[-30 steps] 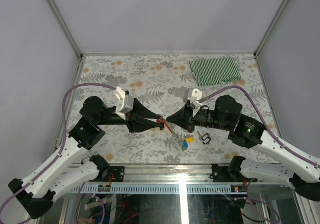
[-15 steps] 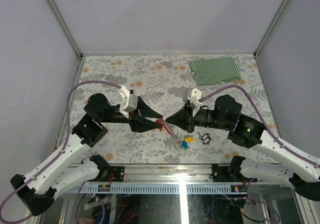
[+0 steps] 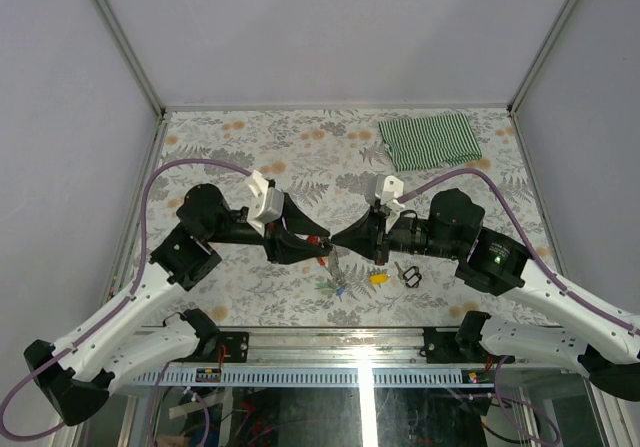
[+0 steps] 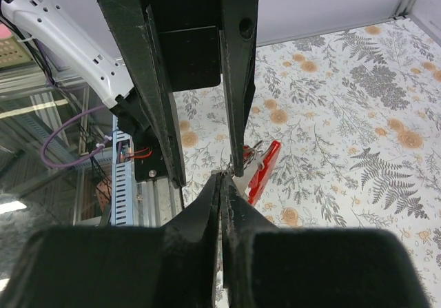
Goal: Put the keys on the keyring
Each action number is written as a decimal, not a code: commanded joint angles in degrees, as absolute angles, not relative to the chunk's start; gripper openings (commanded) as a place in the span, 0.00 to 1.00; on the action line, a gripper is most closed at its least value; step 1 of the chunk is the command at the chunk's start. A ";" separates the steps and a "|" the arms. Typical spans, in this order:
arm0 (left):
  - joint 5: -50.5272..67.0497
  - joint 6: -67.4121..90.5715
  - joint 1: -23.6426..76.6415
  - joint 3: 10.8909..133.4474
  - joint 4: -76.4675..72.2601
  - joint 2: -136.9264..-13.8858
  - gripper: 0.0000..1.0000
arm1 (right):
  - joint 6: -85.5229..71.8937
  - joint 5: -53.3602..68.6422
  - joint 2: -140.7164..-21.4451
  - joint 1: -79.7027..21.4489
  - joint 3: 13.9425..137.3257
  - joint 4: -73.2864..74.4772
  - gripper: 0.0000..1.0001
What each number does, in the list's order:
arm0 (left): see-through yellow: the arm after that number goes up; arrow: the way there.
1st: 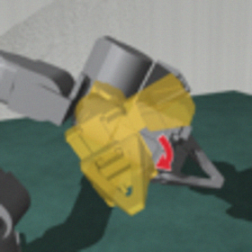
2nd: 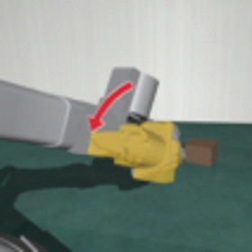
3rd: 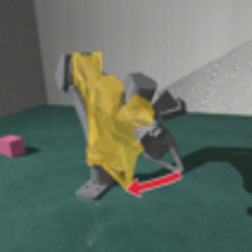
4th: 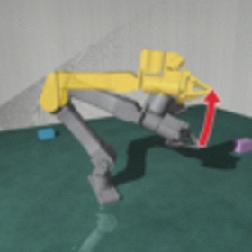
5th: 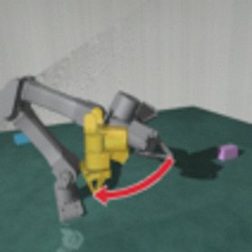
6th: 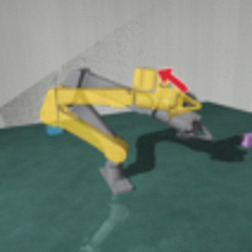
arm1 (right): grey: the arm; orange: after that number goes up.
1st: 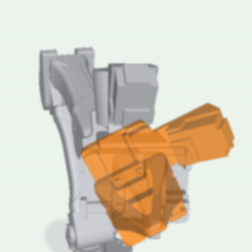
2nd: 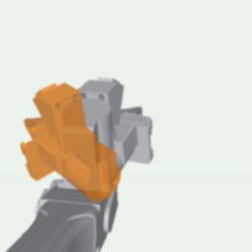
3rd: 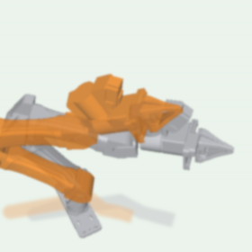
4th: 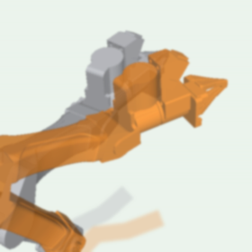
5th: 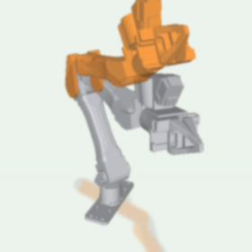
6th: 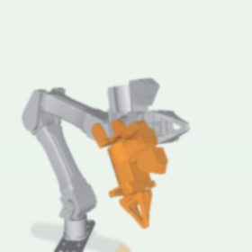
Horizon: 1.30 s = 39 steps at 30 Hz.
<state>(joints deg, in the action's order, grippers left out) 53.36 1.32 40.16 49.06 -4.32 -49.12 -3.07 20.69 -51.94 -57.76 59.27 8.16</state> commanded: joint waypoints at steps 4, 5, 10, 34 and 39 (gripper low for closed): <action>53.10 0.00 40.83 51.11 -7.05 -49.59 0.37 | -3.90 21.80 -51.97 -57.96 62.66 2.19 0.00; 53.00 0.00 40.87 51.14 -7.03 -49.69 0.37 | -3.95 21.80 -51.95 -57.93 62.65 2.13 0.00; 52.86 -0.09 41.05 51.35 -7.03 -50.14 0.32 | -3.96 21.71 -52.01 -57.98 62.67 2.04 0.00; 48.75 1.88 41.50 50.77 -9.24 -46.34 0.00 | -0.06 18.20 -44.91 -57.99 57.67 -0.56 0.28; 48.63 3.18 41.42 50.59 -11.15 -45.28 0.00 | 2.67 20.39 -42.80 -58.00 52.37 -6.15 0.34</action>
